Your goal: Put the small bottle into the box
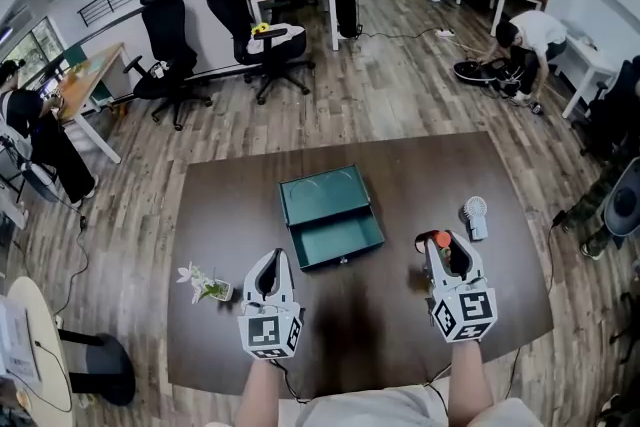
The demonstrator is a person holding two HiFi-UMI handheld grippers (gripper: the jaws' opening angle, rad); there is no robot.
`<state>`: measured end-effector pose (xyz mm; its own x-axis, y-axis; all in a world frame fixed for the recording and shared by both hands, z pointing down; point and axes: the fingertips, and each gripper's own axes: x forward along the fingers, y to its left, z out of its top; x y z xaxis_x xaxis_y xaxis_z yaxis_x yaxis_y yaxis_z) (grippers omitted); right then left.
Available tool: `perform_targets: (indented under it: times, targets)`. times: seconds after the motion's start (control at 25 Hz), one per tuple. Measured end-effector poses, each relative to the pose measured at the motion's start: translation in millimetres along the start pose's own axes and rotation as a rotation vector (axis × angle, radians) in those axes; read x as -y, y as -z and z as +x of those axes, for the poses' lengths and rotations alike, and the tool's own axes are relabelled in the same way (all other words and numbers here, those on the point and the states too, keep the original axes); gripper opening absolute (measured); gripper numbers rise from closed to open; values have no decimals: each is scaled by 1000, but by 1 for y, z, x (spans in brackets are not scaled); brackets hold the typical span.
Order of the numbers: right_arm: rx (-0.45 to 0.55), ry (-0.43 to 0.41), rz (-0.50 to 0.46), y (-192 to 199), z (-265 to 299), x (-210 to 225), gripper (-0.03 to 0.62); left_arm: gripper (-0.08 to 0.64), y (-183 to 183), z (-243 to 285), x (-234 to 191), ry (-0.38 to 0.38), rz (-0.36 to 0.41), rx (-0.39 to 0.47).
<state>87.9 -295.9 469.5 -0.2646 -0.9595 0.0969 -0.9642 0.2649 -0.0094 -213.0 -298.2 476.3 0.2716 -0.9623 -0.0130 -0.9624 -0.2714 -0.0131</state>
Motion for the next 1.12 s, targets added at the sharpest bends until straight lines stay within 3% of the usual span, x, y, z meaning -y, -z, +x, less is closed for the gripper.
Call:
perform_targets:
  times: [0.36,0.92,1.12]
  targets:
    - [-57,-21,20,26,31,-8,142,2,28,11,-3,9,-25,-58]
    - [-181,-203,58,91,125,-80,141,2,93,13,-24,-42,-71,-201]
    - [-234,-261,27,121,151,-106,141,2,115,10,-30,-59,-66,-250]
